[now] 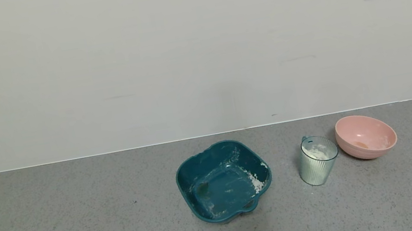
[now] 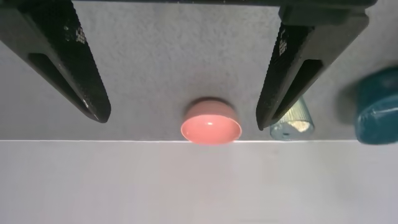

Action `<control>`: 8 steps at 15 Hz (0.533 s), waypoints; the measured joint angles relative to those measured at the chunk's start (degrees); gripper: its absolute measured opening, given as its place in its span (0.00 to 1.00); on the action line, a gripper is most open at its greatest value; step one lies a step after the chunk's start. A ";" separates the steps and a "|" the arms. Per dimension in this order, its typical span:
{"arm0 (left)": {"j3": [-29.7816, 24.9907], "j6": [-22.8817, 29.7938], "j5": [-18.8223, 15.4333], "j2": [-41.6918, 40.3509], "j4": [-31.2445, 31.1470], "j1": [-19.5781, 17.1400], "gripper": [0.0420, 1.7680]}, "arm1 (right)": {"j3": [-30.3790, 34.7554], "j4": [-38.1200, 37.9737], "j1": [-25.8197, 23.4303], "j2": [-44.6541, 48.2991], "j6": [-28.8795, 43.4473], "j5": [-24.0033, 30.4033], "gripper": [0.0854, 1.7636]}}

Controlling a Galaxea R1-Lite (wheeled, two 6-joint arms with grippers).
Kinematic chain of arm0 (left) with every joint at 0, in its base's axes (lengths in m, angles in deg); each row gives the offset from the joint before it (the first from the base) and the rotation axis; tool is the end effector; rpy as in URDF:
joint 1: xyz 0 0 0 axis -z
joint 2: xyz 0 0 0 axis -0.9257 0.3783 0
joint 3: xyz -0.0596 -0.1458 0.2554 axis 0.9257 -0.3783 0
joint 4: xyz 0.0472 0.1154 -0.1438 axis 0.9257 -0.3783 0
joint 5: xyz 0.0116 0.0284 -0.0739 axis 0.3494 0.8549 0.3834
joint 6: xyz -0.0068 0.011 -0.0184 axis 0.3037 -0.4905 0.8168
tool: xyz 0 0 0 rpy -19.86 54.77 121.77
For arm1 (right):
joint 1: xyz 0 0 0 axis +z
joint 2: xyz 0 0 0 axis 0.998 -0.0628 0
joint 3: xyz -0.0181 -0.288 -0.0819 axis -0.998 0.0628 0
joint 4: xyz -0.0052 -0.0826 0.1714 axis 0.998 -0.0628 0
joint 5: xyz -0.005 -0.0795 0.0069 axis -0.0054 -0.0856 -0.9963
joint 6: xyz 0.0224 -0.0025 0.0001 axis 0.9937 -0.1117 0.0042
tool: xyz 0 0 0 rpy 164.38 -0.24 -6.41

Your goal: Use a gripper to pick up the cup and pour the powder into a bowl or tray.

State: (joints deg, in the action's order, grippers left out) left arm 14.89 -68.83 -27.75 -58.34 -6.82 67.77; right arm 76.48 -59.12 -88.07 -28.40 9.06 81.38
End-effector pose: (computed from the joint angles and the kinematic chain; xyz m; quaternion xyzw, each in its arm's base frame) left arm -0.0239 0.0000 0.0760 0.0055 0.0091 0.0006 0.9999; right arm -0.0055 -0.0022 0.1208 -0.0108 -0.0955 -0.0662 0.9932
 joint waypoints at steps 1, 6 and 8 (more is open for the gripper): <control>0.00 0.02 -0.02 0.00 0.00 0.00 0.97 | 0.00 -0.41 0.16 1.23 0.41 0.49 0.96; -0.33 0.00 0.02 0.00 1.07 0.00 0.97 | 0.02 -9.24 0.82 9.39 -0.66 2.00 0.96; -0.41 0.00 0.02 0.00 1.16 0.00 0.97 | 0.02 -10.64 0.93 11.29 -0.66 1.76 0.96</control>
State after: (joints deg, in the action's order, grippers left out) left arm 14.48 -68.83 -27.72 -58.34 -5.67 67.77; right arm 76.50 -69.77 -87.14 -17.11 8.40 83.13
